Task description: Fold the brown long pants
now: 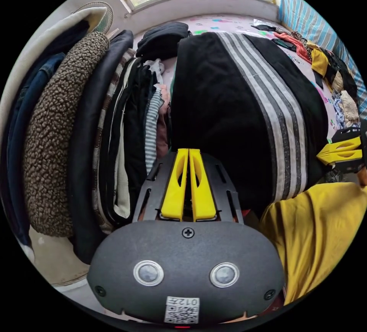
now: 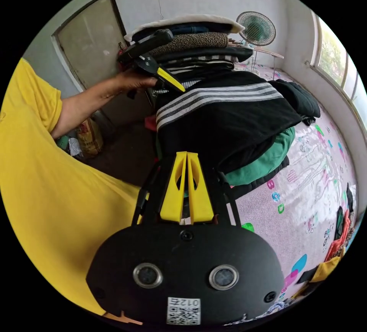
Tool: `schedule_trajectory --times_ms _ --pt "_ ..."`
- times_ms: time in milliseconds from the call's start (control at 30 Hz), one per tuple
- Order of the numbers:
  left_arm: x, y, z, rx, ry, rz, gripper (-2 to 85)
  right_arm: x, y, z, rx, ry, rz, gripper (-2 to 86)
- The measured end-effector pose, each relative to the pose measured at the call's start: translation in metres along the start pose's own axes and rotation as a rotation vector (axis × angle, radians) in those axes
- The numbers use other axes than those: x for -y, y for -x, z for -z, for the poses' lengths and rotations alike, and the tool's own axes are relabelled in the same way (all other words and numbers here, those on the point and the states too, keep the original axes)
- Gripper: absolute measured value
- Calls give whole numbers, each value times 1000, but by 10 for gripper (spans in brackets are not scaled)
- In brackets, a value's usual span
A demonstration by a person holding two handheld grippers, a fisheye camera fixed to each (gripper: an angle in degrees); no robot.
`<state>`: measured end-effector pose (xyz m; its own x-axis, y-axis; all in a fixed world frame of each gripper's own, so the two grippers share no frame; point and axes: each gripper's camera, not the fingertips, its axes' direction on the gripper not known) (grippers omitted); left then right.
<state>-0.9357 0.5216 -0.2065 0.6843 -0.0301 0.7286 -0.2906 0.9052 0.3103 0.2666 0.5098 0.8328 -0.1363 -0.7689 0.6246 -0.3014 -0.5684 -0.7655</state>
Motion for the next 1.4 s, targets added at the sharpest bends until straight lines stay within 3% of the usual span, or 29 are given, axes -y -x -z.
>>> schedule_trajectory --times_ms 100,267,333,433,500,633,767,867,967,1067,1133,1233,1400 --pt "-9 24 -12 -88 -23 57 4 2 -14 6 14 -2 -77 6" --pt "-32 77 3 -271 -105 237 4 -17 -76 35 290 -38 -229 7" --pt "-38 83 26 -242 -233 290 4 -22 -88 68 256 -119 -198 7" --pt "-20 67 9 -275 -176 230 4 -24 -94 85 127 -178 -107 8" --pt "-5 51 -26 -233 -9 179 4 -25 -99 76 104 -115 -39 8" --pt "-2 51 -32 -86 -10 275 5 -42 -108 92 80 -141 103 6" --pt "2 29 15 38 -170 362 4 -71 -131 140 167 -153 173 2" --pt "28 -26 41 -9 -316 349 4 -134 -170 195 205 -211 129 1" --pt "82 -108 32 -206 -373 216 5 -229 -228 254 156 -244 3 1" --pt "143 -198 1 -578 -370 64 5 -352 -307 318 47 -274 -234 2" --pt "184 -265 -24 -884 -343 10 5 -467 -379 378 -108 -303 -476 3" --pt "225 -346 -55 -1178 -256 -48 6 -615 -457 474 -364 -342 -745 6" --pt "266 -443 -88 -1268 -65 -203 5 -823 -549 621 -931 -320 -1131 28"
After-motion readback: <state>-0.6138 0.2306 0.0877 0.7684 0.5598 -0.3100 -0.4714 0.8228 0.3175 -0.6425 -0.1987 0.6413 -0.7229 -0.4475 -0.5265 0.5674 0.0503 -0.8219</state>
